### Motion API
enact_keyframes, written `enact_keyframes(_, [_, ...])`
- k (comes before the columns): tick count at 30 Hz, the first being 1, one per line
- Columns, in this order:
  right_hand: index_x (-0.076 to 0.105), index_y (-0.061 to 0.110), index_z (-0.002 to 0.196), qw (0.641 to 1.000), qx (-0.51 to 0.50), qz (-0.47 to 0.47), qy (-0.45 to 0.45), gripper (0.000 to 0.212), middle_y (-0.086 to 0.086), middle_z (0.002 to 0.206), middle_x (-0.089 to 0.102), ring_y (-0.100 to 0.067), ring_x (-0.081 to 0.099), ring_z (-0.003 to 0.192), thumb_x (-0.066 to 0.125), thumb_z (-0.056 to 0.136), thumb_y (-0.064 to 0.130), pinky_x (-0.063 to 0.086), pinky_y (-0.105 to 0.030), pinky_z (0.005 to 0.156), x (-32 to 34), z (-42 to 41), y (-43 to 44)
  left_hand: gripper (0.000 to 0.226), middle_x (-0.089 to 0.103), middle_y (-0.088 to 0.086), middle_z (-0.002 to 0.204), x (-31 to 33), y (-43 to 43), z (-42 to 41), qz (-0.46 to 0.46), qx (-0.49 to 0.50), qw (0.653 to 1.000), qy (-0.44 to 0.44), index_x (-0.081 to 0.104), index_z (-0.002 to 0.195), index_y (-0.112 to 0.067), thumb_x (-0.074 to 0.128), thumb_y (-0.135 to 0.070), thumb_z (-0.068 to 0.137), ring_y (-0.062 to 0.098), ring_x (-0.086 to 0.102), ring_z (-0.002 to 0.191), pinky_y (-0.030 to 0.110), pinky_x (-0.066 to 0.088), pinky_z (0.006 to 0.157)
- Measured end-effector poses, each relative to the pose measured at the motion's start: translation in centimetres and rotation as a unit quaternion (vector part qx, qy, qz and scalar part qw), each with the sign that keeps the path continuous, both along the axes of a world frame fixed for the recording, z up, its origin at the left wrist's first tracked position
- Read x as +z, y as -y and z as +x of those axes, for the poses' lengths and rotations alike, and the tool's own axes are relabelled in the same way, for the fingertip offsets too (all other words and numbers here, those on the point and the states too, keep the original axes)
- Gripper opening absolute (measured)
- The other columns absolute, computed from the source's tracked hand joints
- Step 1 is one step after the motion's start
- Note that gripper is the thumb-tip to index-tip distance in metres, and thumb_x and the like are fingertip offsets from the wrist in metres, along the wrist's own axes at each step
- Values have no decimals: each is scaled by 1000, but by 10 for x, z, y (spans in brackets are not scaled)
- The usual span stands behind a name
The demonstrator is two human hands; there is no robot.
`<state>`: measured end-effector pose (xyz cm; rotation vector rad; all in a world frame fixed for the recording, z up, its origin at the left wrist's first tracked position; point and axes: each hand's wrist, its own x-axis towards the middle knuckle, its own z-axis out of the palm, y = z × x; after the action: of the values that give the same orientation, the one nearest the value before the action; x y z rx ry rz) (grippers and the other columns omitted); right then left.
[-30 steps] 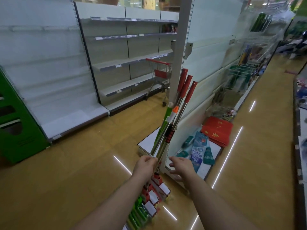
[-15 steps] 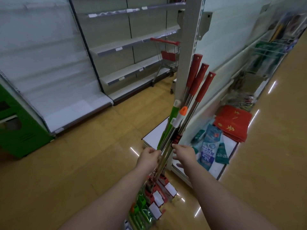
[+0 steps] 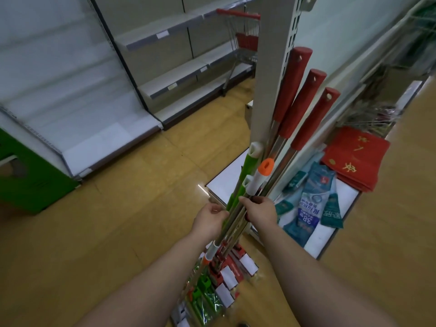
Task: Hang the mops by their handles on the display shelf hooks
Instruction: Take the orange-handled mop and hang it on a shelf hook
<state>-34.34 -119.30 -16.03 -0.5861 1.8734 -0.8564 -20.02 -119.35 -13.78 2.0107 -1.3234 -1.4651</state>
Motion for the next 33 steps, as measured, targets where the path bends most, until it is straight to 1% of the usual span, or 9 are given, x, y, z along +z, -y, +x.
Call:
enact_keyframes(7, [59,26,104,998,35,8,-56,28,2,99,70,-23,68,93,67,94,51,55,-38,83,-7,-2,12,37,65,3,125,-15,18,-7,15,-16,999,25,57,134,-17,62,-28,99,20,59,105,32,45,88])
enact_keyframes(13, [54,19,117,996,71,-11,-58,36,6,91,62,-19,64,84,60,99,50,53,-36,73,-7,4,9,53,54,3,150,-28,14,-2,30,-75,996,30,48,150,-25,59,-17,99,24,60,122,36,52,93])
enact_keyframes(16, [53,21,120,993,98,-26,-68,40,7,92,65,-23,68,91,59,98,53,58,-44,85,-3,13,0,56,53,0,150,-31,6,5,25,-102,994,16,47,151,-28,60,-14,99,19,64,104,34,55,80])
enact_keyframes(19, [58,24,126,987,128,-57,-73,41,7,96,68,-24,70,97,59,97,54,58,-45,88,3,21,-12,51,60,-2,143,-34,-4,17,27,-112,993,-13,50,148,-25,58,-8,99,24,69,106,39,59,81])
enact_keyframes(21, [61,23,126,985,144,-73,-66,40,5,99,70,-23,70,97,62,97,50,57,-42,86,8,26,-20,43,61,-1,141,-34,-10,28,25,-114,993,-24,51,142,-19,57,-7,101,18,66,107,25,52,73])
enact_keyframes(24, [65,22,123,980,168,-97,-56,36,3,105,71,-18,67,96,65,97,47,55,-37,82,14,35,-34,32,62,4,135,-26,-17,45,22,-119,992,-42,51,134,-12,56,-6,103,6,63,98,16,47,71])
enact_keyframes(26, [67,23,121,977,174,-113,-52,35,4,106,72,-16,67,97,67,96,46,54,-33,80,21,44,-45,37,63,2,133,-16,-26,57,23,-143,988,-47,51,141,-13,56,-11,104,10,64,108,17,48,82])
enact_keyframes(29, [67,24,124,973,187,-122,-54,36,6,109,72,-15,67,102,67,95,46,54,-35,86,32,61,-64,40,65,-2,132,-5,-43,80,16,-174,984,-37,56,144,-24,57,-19,105,16,58,125,31,43,102])
enact_keyframes(33, [68,27,120,968,195,-147,-60,29,9,105,73,-13,68,101,69,95,43,55,-33,87,48,93,-96,19,70,-8,115,3,-66,117,-12,-206,978,-42,66,112,-35,59,-19,102,15,64,115,39,46,108])
